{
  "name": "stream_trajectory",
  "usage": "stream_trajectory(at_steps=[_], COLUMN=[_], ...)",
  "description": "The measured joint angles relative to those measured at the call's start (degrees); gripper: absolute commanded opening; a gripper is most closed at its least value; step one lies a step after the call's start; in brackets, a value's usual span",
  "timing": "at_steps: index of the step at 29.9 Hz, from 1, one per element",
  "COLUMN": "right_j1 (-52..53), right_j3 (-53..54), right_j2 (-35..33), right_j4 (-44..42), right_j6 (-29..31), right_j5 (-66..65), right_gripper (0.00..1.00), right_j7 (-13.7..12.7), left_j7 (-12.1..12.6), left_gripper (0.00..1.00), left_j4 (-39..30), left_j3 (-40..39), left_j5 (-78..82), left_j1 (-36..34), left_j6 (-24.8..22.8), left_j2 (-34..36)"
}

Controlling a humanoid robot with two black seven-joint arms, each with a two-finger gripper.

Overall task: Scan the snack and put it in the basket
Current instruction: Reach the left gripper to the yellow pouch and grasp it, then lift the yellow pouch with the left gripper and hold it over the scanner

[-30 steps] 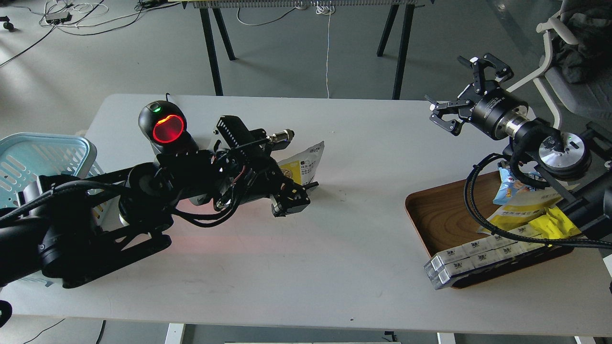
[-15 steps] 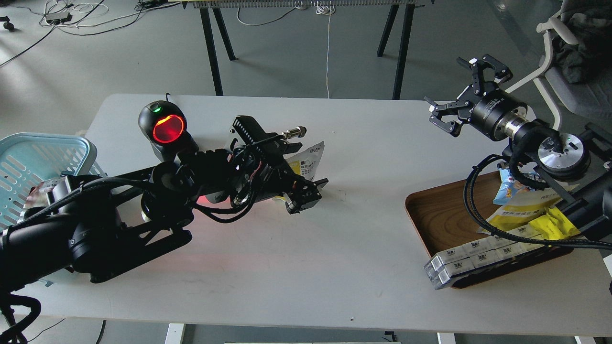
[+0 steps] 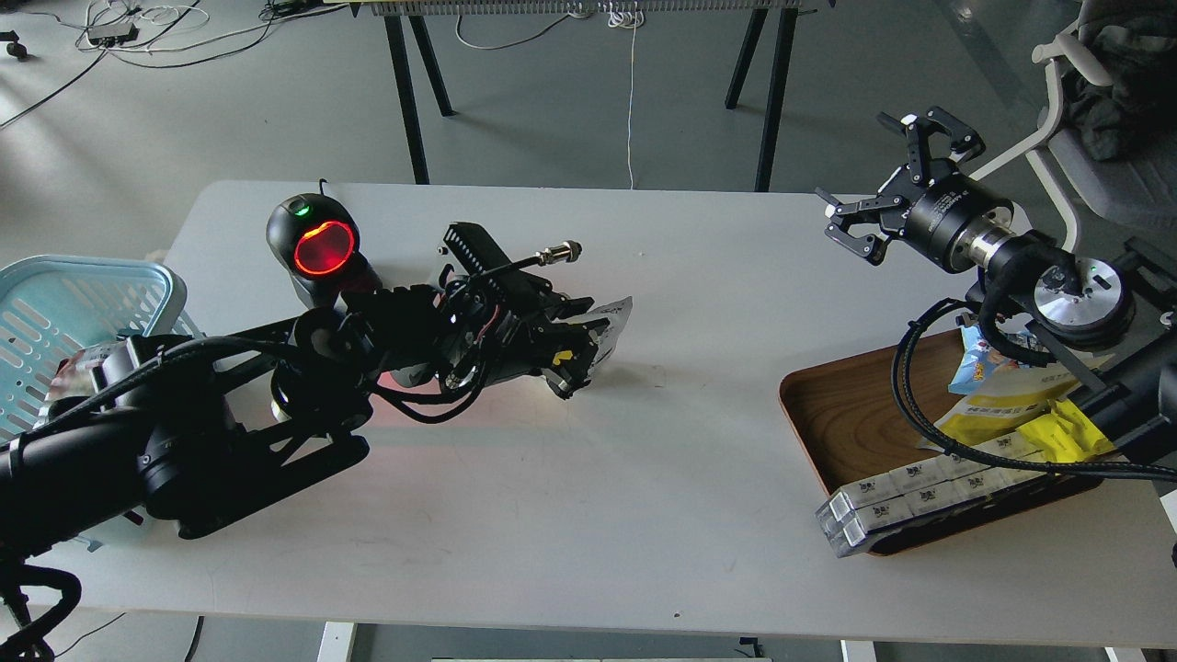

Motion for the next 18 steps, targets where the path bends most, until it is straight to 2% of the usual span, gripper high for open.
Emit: stream_trajectory(at_steps=[18], right_j1=[0.0], right_j3=[0.09], right_j2=[0.0], right_j4=[0.01], right_j6=[0.0], right_j5=[0.0], right_gripper=[0.96], right_j7=[0.0], left_j7=[0.29], left_gripper=[0.0], left_j4=[-0.33], left_j3=[-0.95], left_j5=[-0.01], left_j1=[0.0], left_j6=[0.0], left_j2=[1.0])
